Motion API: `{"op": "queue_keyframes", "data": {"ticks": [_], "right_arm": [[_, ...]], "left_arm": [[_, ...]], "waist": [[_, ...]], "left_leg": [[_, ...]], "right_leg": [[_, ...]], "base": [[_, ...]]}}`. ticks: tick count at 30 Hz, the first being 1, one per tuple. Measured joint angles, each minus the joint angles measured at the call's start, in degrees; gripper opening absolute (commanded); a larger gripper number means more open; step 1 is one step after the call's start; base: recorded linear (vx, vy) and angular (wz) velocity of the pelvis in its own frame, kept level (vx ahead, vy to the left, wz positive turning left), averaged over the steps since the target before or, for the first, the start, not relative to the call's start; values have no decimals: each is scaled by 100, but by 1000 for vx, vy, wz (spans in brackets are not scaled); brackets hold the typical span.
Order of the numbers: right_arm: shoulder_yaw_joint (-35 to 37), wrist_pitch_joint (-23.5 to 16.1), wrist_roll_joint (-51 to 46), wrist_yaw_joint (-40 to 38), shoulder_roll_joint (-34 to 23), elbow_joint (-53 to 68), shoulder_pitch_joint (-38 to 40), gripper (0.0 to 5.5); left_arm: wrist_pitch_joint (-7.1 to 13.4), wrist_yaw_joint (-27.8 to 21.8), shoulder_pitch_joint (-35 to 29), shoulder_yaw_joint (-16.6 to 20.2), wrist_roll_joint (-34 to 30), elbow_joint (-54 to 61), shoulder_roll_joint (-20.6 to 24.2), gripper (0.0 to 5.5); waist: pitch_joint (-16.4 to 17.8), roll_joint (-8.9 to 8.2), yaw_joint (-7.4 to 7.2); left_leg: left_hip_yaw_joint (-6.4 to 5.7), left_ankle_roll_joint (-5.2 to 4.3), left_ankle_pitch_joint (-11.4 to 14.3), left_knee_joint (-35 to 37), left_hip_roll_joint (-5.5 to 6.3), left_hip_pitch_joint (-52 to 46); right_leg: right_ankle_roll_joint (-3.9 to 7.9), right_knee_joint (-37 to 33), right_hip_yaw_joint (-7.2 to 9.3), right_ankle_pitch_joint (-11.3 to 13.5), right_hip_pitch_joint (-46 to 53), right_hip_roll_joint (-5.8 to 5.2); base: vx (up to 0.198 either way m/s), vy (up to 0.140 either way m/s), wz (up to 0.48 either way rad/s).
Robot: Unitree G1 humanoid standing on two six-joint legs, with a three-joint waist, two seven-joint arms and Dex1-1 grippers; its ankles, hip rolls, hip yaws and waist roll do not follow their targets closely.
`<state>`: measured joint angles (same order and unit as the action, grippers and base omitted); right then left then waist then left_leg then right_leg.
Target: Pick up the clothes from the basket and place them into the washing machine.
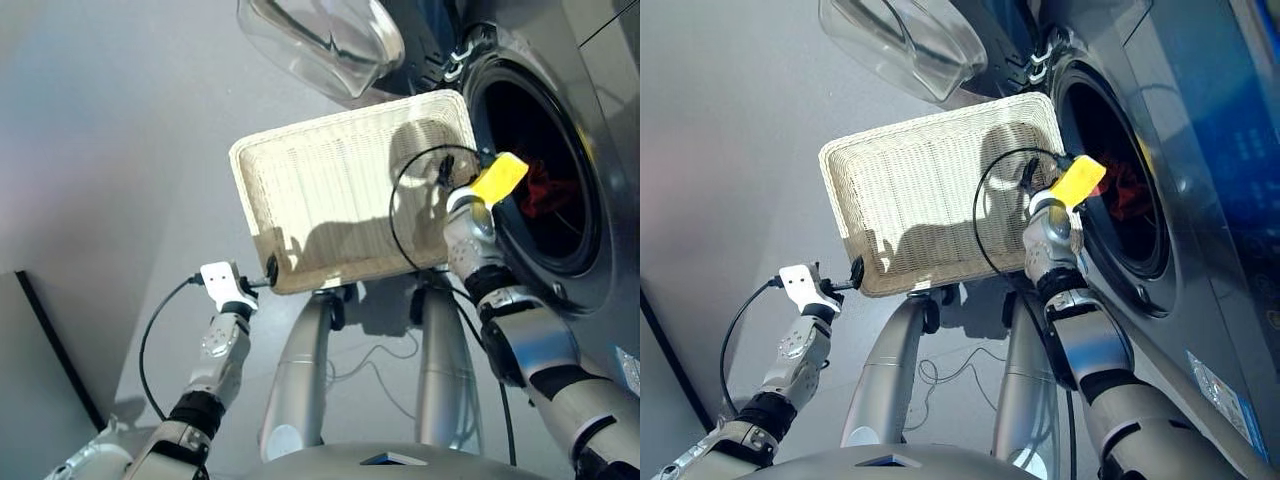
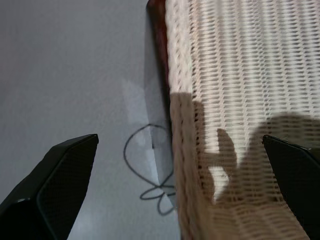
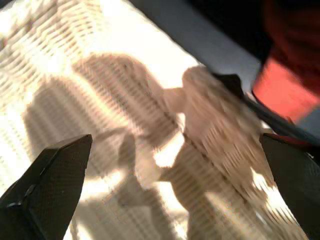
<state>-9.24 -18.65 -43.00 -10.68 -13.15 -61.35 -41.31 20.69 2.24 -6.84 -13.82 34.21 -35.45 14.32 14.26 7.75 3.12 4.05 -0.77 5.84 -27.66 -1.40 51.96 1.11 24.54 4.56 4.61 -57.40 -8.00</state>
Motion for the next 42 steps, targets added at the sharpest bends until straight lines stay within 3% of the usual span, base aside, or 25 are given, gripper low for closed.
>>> {"op": "queue_keyframes", "data": {"ticks": [6, 14, 16, 20, 24, 26, 31, 34, 42], "right_arm": [[-211, 110, 466, 99, 160, 24, 843, 550], [-1228, 460, 2600, 128, 117, 121, 2095, 550], [-1316, 517, 3093, 169, 116, 107, 2290, 550], [-1242, 605, 3579, 247, 178, -226, 2668, 550], [-986, 713, 3598, 274, 309, -557, 3088, 550], [-849, 722, 3599, 311, 311, -662, 3336, 550], [-292, 752, 3425, 443, 384, -1065, 3956, 550], [-46, 820, 3142, 522, 417, -1197, 4110, 550], [164, 837, 2887, 644, 427, -1222, 4314, 550]], "left_arm": [[-35, -13, 30, 39, -2, -504, -194, 550], [-141, -20, -8, 70, -519, -1581, -326, 550], [-210, -90, -65, 68, -736, -1967, -338, 550], [-357, -105, 10, 73, -1417, -2572, -315, 550], [-401, 75, 172, 128, -2053, -2933, -265, 550], [-480, 73, 271, 248, -2262, -3092, -264, 550], [-508, 49, 634, 408, -2536, -3240, -252, 550], [-515, 43, 752, 524, -2556, -3336, -252, 550], [-522, -6, 1034, 624, -2646, -3373, -270, 550]], "waist": [[-107, -253, 8], [-131, -620, -78], [-105, -688, -169], [-215, -839, -168], [-500, -1017, -218], [-646, -1030, -306], [-1269, -984, -321], [-1435, -969, -324], [-1580, -947, -317]], "left_leg": [[-104, -85, -186, 677, 0, -869], [-237, -92, -303, 1518, -12, -2456], [-236, -89, -352, 1662, -4, -2792], [-202, -51, -383, 2129, -26, -3718], [-137, -46, -417, 2470, -54, -4293], [-128, -38, -416, 2616, -58, -4620], [-19, -27, -420, 3070, -91, -5302], [58, -21, -418, 3211, -99, -5552], [78, -15, -405, 3243, -103, -5792]], "right_leg": [[-26, -493, 172, 18, 842, 16], [2, -1199, 430, 14, 2423, 64], [14, -1309, 479, 37, 2760, 78], [131, -1805, 498, 49, 3690, 135], [157, -2183, 519, 130, 4260, 156], [168, -2357, 545, 144, 4601, 167], [207, -2690, 504, 153, 5176, 252], [227, -2791, 453, 155, 5376, 264], [248, -2861, 437, 159, 5649, 277]], "base": [[8, 1, -5], [40, 24, 18], [47, 54, 39], [90, 43, -89], [81, 25, -90], [176, 50, -30], [107, 34, -111], [59, 21, -112], [7, 1, -2]]}}
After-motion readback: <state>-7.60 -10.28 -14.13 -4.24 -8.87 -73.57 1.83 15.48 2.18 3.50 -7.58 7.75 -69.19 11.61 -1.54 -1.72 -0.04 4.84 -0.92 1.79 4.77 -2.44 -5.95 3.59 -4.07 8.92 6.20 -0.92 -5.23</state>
